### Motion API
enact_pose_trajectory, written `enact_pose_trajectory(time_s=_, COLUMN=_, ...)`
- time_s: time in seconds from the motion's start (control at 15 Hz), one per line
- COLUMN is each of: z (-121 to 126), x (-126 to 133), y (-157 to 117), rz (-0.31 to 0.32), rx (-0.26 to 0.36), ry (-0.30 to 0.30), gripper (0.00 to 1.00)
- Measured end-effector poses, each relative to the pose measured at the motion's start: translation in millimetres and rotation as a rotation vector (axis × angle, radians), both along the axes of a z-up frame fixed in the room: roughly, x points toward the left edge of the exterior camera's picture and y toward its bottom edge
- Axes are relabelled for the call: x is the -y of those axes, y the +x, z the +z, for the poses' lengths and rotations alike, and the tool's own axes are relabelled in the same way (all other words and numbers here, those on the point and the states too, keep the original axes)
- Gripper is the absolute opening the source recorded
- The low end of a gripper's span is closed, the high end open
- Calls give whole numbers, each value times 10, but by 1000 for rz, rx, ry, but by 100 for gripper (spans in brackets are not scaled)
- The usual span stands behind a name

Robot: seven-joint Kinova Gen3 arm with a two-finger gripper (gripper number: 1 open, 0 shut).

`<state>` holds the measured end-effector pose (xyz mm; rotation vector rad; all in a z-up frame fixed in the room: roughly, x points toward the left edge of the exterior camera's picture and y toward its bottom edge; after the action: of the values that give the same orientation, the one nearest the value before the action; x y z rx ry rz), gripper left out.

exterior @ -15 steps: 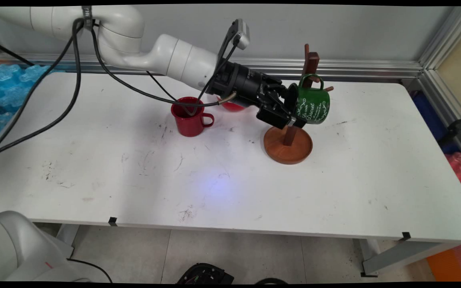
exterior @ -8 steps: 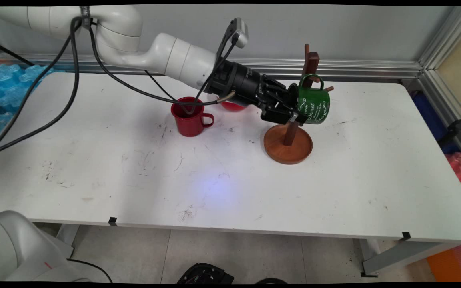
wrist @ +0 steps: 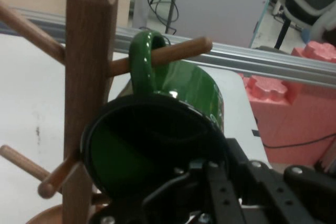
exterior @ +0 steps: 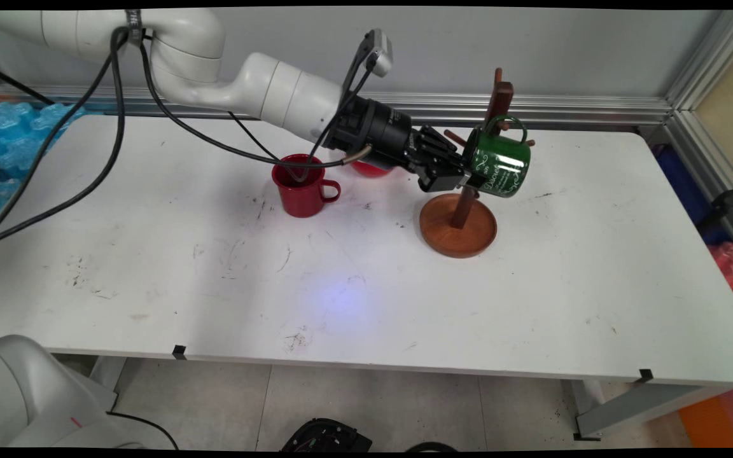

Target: Place the picked object on the table

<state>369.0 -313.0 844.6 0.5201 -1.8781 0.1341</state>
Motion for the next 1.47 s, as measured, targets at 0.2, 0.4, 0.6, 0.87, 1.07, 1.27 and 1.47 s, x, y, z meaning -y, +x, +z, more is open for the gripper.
enact_pose_trajectory(time_s=0.2, z=1, x=-6, y=4, rz=-1, rx=0, ry=3, gripper=0)
enact_pose_trajectory(time_s=0.4, z=4, x=-11, y=10, rz=0, rx=-1, ry=5, gripper=0)
enact_pose_trajectory(time_s=0.6, z=7, x=-13, y=14, rz=-1, rx=-1, ry=7, gripper=0)
enact_pose_trajectory(time_s=0.87, z=22, x=-15, y=19, rz=0, rx=-2, ry=8, gripper=0)
enact_pose_trajectory(time_s=1.07, z=46, x=-13, y=15, rz=-1, rx=-4, ry=8, gripper=0)
enact_pose_trajectory(time_s=1.27, z=69, x=-16, y=9, rz=-2, rx=-7, ry=8, gripper=0)
enact_pose_trajectory(time_s=1.47, z=97, x=-30, y=-4, rz=-5, rx=-10, ry=11, gripper=0)
